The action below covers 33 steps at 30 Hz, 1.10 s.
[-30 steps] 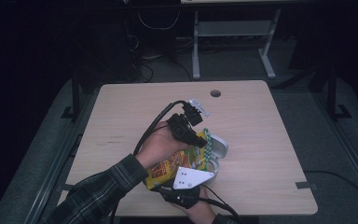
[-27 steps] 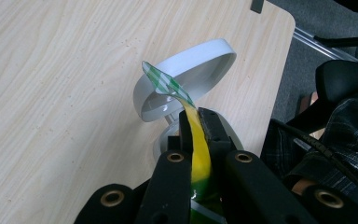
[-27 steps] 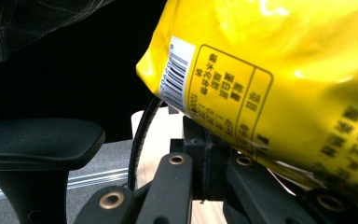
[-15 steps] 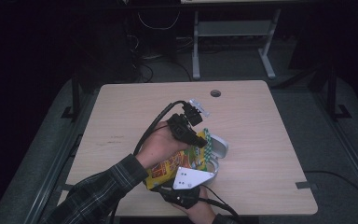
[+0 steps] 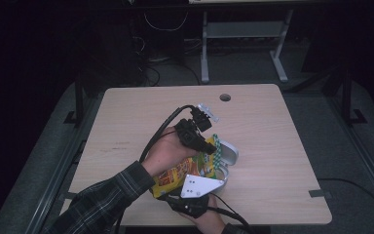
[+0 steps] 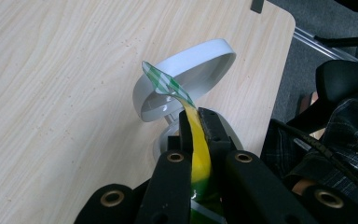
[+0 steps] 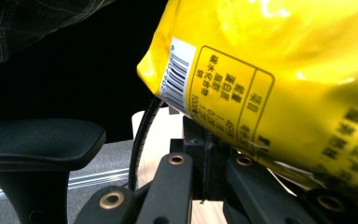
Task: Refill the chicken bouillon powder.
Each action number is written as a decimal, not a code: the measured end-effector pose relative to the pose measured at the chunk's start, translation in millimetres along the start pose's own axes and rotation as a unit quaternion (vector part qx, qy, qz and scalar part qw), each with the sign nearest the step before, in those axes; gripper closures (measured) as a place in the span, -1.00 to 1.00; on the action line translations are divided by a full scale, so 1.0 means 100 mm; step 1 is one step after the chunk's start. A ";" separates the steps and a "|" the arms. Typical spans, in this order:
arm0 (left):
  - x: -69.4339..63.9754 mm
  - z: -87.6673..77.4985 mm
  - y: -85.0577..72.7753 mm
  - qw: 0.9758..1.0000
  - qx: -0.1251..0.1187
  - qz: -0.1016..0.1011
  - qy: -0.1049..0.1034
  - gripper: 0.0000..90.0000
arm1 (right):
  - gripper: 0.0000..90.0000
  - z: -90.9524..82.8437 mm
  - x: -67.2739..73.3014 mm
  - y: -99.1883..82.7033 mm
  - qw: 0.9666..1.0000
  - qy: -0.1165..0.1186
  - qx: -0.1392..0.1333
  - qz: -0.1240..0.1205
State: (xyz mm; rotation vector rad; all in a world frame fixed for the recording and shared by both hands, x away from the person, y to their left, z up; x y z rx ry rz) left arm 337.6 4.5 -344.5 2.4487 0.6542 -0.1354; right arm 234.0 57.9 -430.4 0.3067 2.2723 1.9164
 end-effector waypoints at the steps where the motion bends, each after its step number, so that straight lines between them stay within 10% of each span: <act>1: 0.00 0.00 0.00 1.000 0.000 0.000 0.000 1.00 | 1.00 0.00 0.00 0.00 1.000 0.000 0.000 0.000; 33: -0.01 0.00 0.00 1.000 0.007 0.001 0.005 1.00 | 1.00 0.00 0.02 0.03 1.000 0.002 -0.006 0.002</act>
Point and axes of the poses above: each handheld gripper's, and its own axes: z roughly forward along the jaws, y roughly out of its top, x roughly to its left, the point moved 7 cm from there along z, roughly forward along the jaws, and after that the axes turned 4 degrees about -z, right-handed, at the moved point
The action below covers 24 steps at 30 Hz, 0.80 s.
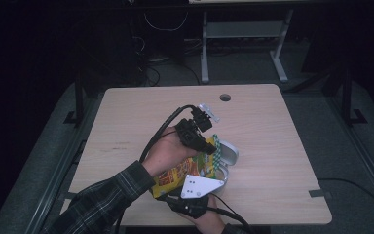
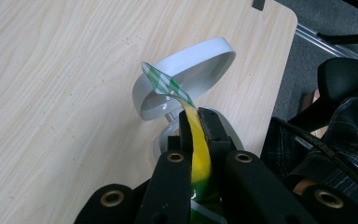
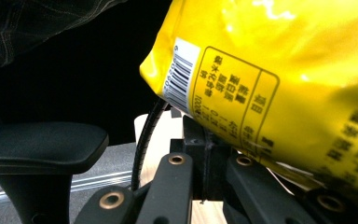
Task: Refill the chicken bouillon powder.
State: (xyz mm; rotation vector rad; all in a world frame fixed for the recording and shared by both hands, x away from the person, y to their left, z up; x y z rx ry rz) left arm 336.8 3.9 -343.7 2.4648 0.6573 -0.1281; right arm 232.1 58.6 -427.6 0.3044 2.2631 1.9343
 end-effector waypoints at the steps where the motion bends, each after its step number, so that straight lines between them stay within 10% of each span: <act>1: 0.00 0.00 0.00 1.000 0.000 0.001 0.000 1.00 | 1.00 0.00 0.00 0.00 1.000 0.000 -0.001 0.000; 24: 0.00 0.00 0.00 1.000 0.001 0.000 0.001 1.00 | 1.00 0.00 0.03 0.04 1.000 0.004 -0.004 -0.003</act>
Point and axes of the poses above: each handheld gripper's, and its own axes: z roughly forward along the jaws, y roughly out of its top, x roughly to its left, the point moved 7 cm from there along z, roughly forward along the jaws, and after that the axes turned 4 degrees about -z, right-handed, at the moved point
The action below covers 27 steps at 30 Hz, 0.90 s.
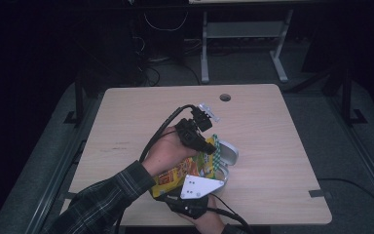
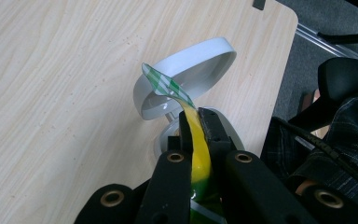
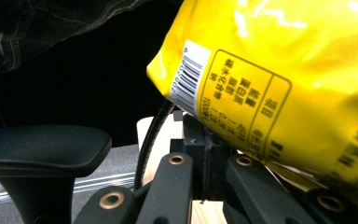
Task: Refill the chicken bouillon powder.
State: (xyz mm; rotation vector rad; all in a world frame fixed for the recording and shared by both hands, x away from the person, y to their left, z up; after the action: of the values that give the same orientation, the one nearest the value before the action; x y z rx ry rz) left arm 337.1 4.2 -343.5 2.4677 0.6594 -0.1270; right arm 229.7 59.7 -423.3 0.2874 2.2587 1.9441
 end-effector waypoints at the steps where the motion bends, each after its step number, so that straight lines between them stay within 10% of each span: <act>1: 0.00 0.00 0.00 1.000 0.000 0.000 0.000 1.00 | 1.00 0.00 0.00 0.00 1.000 0.000 0.000 0.000; 27: -0.01 0.00 0.00 1.000 0.001 -0.008 -0.005 1.00 | 1.00 -0.01 0.02 0.02 1.000 0.000 -0.007 -0.007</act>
State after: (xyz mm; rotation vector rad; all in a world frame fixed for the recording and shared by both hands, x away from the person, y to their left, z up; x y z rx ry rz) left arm 336.0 4.0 -343.0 2.4620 0.6740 -0.1453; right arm 227.8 59.4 -421.4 0.2706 2.2391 1.9532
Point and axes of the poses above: each handheld gripper's, and its own axes: z roughly forward along the jaws, y roughly out of its top, x roughly to its left, the point moved 7 cm from there along z, roughly forward along the jaws, and after that the axes turned 4 degrees about -z, right-handed, at the moved point
